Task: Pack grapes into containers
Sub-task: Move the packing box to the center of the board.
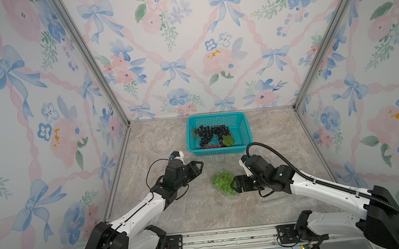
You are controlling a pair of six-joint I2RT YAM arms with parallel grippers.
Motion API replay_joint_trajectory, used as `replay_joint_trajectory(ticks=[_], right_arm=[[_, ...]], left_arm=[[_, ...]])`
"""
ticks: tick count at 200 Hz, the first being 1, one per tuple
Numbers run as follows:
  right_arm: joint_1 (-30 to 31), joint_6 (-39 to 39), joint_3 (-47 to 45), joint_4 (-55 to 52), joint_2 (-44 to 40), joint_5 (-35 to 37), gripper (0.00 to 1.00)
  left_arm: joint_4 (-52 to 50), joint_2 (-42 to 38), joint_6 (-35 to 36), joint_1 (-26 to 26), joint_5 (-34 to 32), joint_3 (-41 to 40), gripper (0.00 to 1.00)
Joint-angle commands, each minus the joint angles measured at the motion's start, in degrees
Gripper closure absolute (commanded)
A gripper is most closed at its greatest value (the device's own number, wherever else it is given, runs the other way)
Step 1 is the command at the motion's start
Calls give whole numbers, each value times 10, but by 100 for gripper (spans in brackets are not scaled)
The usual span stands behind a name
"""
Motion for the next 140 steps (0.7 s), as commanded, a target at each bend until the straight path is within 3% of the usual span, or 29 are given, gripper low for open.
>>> replay_joint_trajectory(ticks=[1,53,140], right_arm=[[10,9,17,13,40,1,12],[27,-6,73,41,118,-1,12],[71,-25,276,84,335,-52,14]], left_arm=[[-7,-14,8,8,-1,10,41],[3,-58,-9,18,-19,-3,40],[-2,-149,-30,35,-53,-24,40]])
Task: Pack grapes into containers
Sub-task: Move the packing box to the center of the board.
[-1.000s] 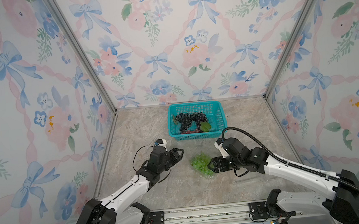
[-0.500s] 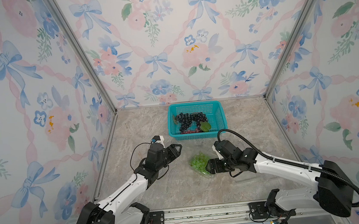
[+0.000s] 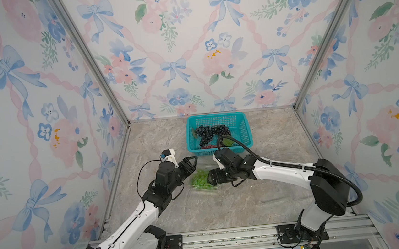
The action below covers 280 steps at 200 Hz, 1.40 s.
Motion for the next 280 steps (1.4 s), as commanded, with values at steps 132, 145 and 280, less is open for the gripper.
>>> replay_joint_trajectory(ticks=[132,145,280], right_arm=[[64,53,146,127,171,-60,17],[55,51,117,128,143,-55,17],[-26,25,-178,-271,-260,198,26]], left_arm=[[-34,-30,-7,174,4,32,41],[-33,-19,0,173,13,36,41],[55,67,14,72,39,48,40]])
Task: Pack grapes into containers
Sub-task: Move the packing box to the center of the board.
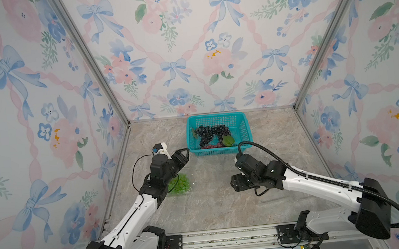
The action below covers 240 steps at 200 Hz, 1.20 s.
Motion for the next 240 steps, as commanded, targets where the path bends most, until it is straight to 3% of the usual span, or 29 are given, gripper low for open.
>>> replay_joint_trajectory(ticks=[1,48,94,125,185,240], right_arm=[[-19,26,-38,-77,-16,49,27],[-67,20,-96,-33,-32,40,33],[-64,-9,-73,11,36,26,57],[-50,-17,-52,34,82,21,62],[3,-19,28,52,163,14,89],[46,-13,123,96,252,-19,90]], left_arm=[[34,7,-1,-6,16,3,40],[53,22,-12,-6,26,-1,40],[58,27,-13,-6,26,-3,40],[57,25,-14,-5,25,-6,40],[58,22,-20,3,17,-11,40],[58,12,-25,33,30,-17,40]])
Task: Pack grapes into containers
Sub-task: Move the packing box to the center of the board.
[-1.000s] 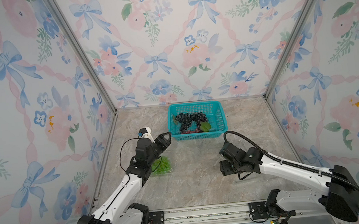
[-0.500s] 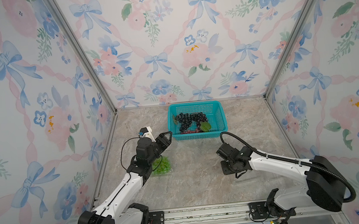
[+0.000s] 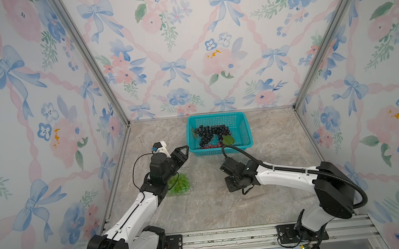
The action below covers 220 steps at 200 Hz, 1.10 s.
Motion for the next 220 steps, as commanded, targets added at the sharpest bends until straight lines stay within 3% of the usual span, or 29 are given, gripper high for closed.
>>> replay_joint_trajectory(ticks=[1,76,95,112,179,210,220], right_arm=[[16,4,43,26,43,-20,90],[28,30,137,101,112,-72,76],[30,29,145,96,110,-74,57],[33,26,138,95,102,-74,47],[-8,16,28,61,-26,-54,48],[-58,-33,1,31,-101,-29,48],[-81,-45,5,30,-117,-26,43]], left_arm=[[13,-14,-4,12,10,-13,40],[11,-33,-7,34,19,-25,40],[11,-26,-6,34,22,-24,40],[11,-22,-2,34,24,-20,40],[11,-8,20,26,29,-4,40],[8,17,48,-13,13,22,40],[2,30,61,-32,0,36,40]])
